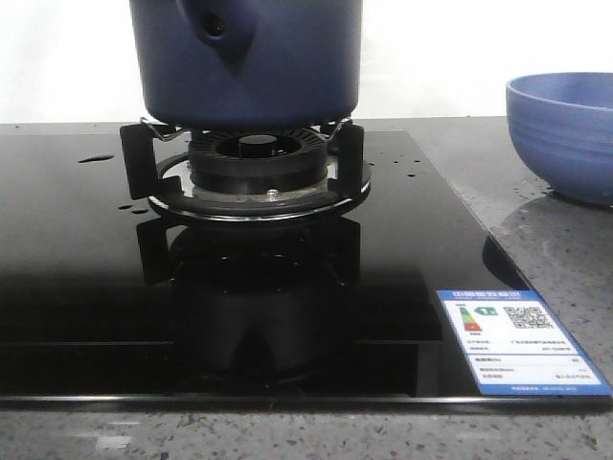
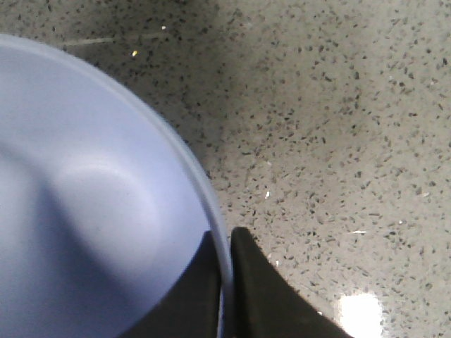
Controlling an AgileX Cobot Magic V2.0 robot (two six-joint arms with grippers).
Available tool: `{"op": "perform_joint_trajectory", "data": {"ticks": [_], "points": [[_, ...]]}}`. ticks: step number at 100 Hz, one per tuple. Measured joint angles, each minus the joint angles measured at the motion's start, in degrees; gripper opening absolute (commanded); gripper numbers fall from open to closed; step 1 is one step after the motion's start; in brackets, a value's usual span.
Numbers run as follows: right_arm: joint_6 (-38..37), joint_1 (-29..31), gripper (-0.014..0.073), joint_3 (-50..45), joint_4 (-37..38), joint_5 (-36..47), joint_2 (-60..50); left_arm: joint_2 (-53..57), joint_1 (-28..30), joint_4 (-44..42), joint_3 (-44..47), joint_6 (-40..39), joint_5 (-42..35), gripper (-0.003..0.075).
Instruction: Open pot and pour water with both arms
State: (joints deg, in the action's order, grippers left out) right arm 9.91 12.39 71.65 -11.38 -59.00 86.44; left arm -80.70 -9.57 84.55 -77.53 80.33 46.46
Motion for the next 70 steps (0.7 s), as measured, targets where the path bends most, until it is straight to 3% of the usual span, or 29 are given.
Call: {"op": "perform_joint_trajectory", "data": {"ticks": [13,20,47,70], "points": [[0.0,0.0,0.0286,0.0,-0.1,0.0,0.0,0.0,0.0,0.0,0.0,0.0,0.0,0.0336],[0.0,0.0,0.0349,0.0,-0.1,0.1,0.0,0.0,0.0,0.0,0.0,0.0,0.0,0.0336],[0.0,0.0,0.0351,2.4,-0.6,-0.1,-3.6,0.0,-1.0,-2.3,0.0,0.0,0.0,0.0336],[0.0,0.0,0.0351,4.5,-1.8,-0.1,-10.7,-3.3,-6.1,-5.5,0.0,0.0,1.2,0.0336]]}}
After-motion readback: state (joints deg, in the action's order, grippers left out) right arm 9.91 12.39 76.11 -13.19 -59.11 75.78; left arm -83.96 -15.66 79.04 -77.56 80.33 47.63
